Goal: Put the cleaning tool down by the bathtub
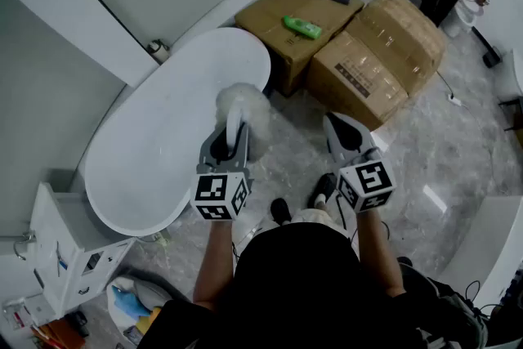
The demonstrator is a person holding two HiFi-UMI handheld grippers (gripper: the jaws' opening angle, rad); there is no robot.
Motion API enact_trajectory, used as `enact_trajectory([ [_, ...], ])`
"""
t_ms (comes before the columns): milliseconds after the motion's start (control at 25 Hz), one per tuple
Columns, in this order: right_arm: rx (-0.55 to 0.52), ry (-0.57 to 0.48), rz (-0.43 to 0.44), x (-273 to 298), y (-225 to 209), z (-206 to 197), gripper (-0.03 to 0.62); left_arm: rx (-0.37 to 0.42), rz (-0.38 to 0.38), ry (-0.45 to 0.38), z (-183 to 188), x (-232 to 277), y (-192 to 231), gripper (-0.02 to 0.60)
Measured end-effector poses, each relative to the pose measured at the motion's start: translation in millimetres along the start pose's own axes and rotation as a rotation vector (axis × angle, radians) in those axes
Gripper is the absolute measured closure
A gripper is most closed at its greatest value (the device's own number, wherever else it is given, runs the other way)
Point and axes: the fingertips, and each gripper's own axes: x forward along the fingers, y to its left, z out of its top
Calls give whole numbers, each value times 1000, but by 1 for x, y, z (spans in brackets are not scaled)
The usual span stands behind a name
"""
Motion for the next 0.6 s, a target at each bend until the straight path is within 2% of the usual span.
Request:
enact_trajectory([
  [160, -11, -11, 3, -1, 4, 2, 588, 53, 3, 14, 0, -2, -4, 495],
  [360, -28, -14, 8, -2, 13, 5, 588, 65, 2, 22, -1, -6, -4, 495],
  [600, 24, -47, -15, -7, 12, 8, 586, 67, -8, 26, -4, -11, -4, 494],
])
